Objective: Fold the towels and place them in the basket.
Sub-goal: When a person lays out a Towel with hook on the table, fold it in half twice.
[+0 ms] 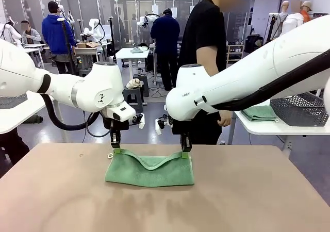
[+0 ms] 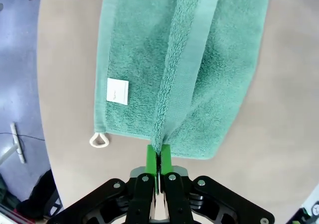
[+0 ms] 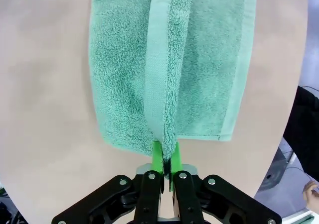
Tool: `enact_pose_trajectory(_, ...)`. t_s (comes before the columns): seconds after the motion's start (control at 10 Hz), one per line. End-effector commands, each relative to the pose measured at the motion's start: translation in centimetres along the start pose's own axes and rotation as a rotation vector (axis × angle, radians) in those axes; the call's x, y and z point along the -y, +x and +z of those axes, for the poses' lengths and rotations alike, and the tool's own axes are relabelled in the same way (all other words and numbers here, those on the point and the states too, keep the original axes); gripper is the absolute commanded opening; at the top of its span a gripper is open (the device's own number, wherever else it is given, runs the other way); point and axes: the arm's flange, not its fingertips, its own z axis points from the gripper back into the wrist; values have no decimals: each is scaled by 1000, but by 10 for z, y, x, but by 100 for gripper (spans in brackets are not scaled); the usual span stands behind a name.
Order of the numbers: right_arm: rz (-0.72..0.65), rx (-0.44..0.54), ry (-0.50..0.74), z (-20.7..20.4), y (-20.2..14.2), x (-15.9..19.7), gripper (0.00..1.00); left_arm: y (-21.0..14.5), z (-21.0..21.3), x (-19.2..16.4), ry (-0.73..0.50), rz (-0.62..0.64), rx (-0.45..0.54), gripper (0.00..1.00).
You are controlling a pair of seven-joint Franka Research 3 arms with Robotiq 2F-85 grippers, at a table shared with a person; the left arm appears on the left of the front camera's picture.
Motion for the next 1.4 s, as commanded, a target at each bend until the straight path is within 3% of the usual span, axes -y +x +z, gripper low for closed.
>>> enact_pose_trajectory(0.0, -30, -27, 8, -5, 5, 18, 7, 3, -4, -13, 6, 34, -19, 4)
enact_pose_trajectory(1.3, -139, -16, 51, -45, -25, 44, 7, -18, -44, -41, -40, 150, -42, 4)
